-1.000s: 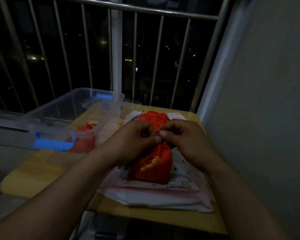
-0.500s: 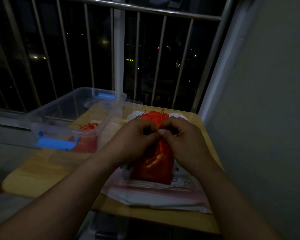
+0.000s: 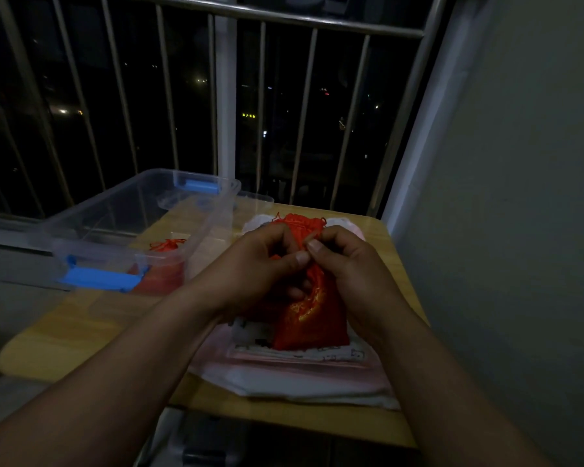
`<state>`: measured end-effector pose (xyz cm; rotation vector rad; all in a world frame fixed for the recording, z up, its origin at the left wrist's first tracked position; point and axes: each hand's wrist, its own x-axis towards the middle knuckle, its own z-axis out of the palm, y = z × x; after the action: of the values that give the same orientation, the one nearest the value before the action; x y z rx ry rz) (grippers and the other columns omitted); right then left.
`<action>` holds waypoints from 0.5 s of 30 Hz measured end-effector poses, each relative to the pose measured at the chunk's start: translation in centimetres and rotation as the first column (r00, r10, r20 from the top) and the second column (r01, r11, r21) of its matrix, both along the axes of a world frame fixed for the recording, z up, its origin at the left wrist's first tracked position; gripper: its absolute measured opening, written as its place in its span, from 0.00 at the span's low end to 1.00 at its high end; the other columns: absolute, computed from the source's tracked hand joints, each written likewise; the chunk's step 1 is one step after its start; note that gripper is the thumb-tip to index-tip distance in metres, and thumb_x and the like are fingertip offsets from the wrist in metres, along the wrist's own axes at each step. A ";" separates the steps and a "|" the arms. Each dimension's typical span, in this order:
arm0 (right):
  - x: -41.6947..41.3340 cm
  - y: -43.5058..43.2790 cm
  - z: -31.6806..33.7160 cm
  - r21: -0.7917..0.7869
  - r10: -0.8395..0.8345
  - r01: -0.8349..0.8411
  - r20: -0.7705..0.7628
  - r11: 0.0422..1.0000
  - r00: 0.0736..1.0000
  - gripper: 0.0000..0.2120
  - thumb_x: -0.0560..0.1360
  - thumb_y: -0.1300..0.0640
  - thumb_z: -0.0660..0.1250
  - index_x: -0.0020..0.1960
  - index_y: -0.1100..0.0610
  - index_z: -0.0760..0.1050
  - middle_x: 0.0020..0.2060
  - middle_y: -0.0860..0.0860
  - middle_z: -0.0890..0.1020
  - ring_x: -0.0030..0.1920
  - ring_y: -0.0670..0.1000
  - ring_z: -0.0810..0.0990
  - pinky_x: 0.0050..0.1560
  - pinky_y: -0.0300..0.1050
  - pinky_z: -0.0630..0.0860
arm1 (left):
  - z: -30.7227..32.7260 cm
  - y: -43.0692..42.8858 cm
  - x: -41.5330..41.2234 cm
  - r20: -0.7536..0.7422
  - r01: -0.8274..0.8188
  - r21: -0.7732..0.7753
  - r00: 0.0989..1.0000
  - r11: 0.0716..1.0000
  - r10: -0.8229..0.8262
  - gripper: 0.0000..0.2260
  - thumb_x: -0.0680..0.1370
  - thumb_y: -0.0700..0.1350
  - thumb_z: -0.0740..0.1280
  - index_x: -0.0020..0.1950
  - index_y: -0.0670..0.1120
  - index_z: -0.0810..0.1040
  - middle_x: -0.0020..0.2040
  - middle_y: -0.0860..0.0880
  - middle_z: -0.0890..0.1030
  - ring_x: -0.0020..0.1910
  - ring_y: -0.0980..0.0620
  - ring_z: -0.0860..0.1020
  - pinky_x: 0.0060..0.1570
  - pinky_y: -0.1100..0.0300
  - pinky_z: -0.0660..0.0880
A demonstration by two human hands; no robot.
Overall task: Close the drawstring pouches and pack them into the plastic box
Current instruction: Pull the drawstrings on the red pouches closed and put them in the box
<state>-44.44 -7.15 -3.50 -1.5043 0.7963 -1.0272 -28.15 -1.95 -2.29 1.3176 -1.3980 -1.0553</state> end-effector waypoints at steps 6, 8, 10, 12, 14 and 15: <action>-0.4 -0.6 0.0 0.018 -0.078 0.077 0.049 0.997 0.996 0.08 0.83 0.55 0.66 0.51 0.60 0.79 0.51 0.68 0.82 0.45 0.61 0.81 0.55 0.68 0.79 | -0.1 -0.1 0.0 -0.036 0.016 -0.017 0.999 1.000 -0.016 0.10 0.84 0.43 0.64 0.55 0.36 0.71 0.46 0.41 0.86 0.40 0.48 0.84 0.37 0.60 0.80; -0.5 -0.7 0.0 -0.009 -0.118 0.118 0.026 0.993 0.993 0.09 0.83 0.54 0.66 0.51 0.60 0.79 0.51 0.67 0.82 0.46 0.61 0.81 0.57 0.69 0.79 | -0.2 -0.1 0.0 -0.027 0.019 -0.025 0.999 1.000 -0.020 0.09 0.85 0.43 0.63 0.55 0.36 0.71 0.46 0.42 0.86 0.41 0.47 0.84 0.41 0.57 0.82; -0.6 -1.0 -0.1 -0.025 -0.185 0.186 0.029 0.982 0.982 0.09 0.83 0.56 0.65 0.51 0.61 0.79 0.49 0.64 0.84 0.44 0.58 0.82 0.53 0.63 0.81 | -0.2 -0.2 0.0 -0.017 0.020 -0.039 1.000 0.999 -0.021 0.08 0.85 0.42 0.63 0.55 0.36 0.71 0.47 0.42 0.86 0.42 0.46 0.84 0.44 0.55 0.83; -0.8 -1.2 -0.2 -0.015 -0.219 0.220 0.038 0.975 0.975 0.08 0.83 0.56 0.65 0.48 0.58 0.80 0.43 0.59 0.85 0.42 0.55 0.82 0.48 0.56 0.81 | -0.4 -0.2 -0.2 0.004 0.019 -0.053 1.000 0.998 -0.019 0.08 0.85 0.42 0.62 0.54 0.37 0.72 0.47 0.42 0.86 0.42 0.47 0.85 0.44 0.56 0.83; -0.6 -1.2 -0.3 0.001 -0.215 0.215 0.046 0.977 0.975 0.09 0.83 0.56 0.66 0.46 0.54 0.81 0.42 0.56 0.84 0.42 0.55 0.81 0.49 0.55 0.80 | -0.7 -0.4 -0.3 0.011 -0.004 -0.078 1.000 0.997 0.005 0.08 0.85 0.41 0.63 0.53 0.36 0.72 0.43 0.46 0.85 0.40 0.50 0.84 0.41 0.60 0.81; -0.6 -1.2 -0.4 0.004 -0.216 0.216 0.049 0.976 0.975 0.09 0.83 0.56 0.66 0.45 0.55 0.81 0.42 0.56 0.84 0.43 0.55 0.81 0.50 0.56 0.80 | -0.8 -0.4 -0.3 0.016 -0.029 -0.089 0.999 0.996 0.030 0.08 0.85 0.42 0.63 0.53 0.37 0.72 0.41 0.48 0.84 0.38 0.52 0.83 0.39 0.62 0.80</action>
<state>-45.05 -8.33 -3.86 -1.4101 0.9394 -1.2211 -28.50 -2.37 -3.13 1.2822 -1.4183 -0.9536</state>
